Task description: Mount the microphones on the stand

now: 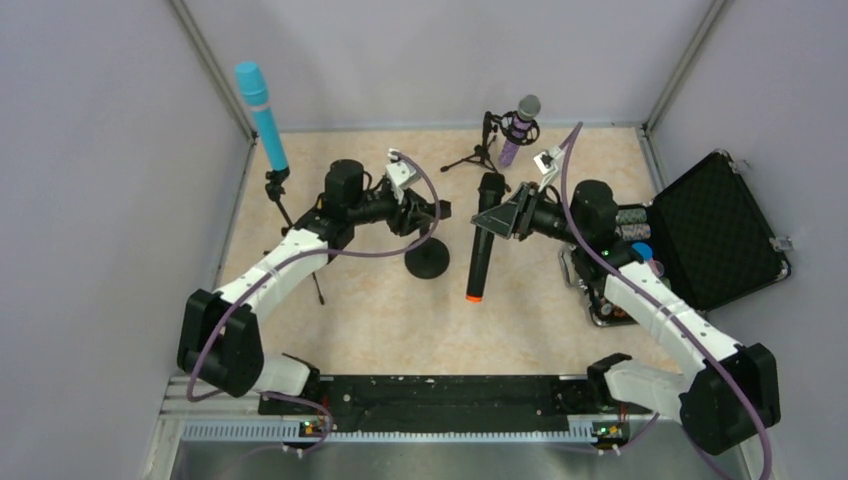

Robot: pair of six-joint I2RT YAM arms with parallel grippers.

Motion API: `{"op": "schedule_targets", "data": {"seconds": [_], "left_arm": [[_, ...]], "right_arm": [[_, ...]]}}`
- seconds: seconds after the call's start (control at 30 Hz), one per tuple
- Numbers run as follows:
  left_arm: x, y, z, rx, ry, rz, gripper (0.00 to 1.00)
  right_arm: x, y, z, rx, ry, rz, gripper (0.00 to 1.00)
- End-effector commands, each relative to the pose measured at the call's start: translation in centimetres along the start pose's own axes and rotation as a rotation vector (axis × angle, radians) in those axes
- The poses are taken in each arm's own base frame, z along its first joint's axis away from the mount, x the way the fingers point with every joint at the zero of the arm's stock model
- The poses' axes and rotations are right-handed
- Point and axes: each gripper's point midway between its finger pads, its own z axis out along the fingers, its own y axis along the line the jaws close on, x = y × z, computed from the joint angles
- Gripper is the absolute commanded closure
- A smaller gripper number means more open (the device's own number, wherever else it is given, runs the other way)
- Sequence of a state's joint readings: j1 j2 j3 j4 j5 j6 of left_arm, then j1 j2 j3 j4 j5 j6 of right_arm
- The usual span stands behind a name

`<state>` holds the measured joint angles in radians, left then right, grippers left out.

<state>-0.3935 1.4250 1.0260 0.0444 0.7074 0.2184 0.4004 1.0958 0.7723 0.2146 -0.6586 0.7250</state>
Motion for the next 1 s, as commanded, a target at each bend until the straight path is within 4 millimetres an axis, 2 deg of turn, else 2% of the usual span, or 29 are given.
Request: {"op": "schedule_targets", "data": {"seconds": [0.0,0.23,0.43,0.5,0.57,0.63,0.7,0.83,0.87,0.97], "left_arm": [[-3.5,-3.3,-1.2,0.005,-0.084,0.077,0.82],[-3.1,-8.0,-1.4,-0.01,-0.079,0.102,0.84],[-1.7,-9.9,-1.1,-0.068,-0.069,0.037,0.87],[-1.2,-10.5,-1.1,-0.069,-0.071,0.015,0.84],[-0.9,-10.8,-1.3,-0.073,-0.071,0.017,0.73],[-0.7,-10.7,-1.5,-0.088,-0.066,0.025,0.53],[-0.8,-10.2,-1.9,-0.126,-0.067,0.026,0.38],[-1.7,-10.0,-2.7,-0.144,-0.104,0.061,0.19],[-2.0,-10.1,-2.8,-0.143,-0.115,0.067,0.04],[-3.1,-10.4,-3.3,-0.133,-0.148,0.078,0.01]], "right_arm": [[-4.3,3.3,-0.8,-0.042,-0.1,-0.134,1.0],[-6.2,3.7,-2.3,0.032,-0.173,-0.244,1.0],[-6.3,2.9,-3.1,0.096,-0.193,-0.286,1.0],[-6.2,2.6,-3.3,0.108,-0.191,-0.291,1.0],[-6.0,2.5,-3.3,0.111,-0.189,-0.294,1.0],[-6.0,2.5,-3.3,0.109,-0.188,-0.295,1.0],[-5.9,2.5,-3.3,0.108,-0.183,-0.294,1.0],[-5.9,2.6,-3.4,0.102,-0.183,-0.309,1.0],[-5.9,2.6,-3.4,0.101,-0.182,-0.313,1.0],[-5.8,2.9,-3.4,0.089,-0.179,-0.321,1.0]]}}
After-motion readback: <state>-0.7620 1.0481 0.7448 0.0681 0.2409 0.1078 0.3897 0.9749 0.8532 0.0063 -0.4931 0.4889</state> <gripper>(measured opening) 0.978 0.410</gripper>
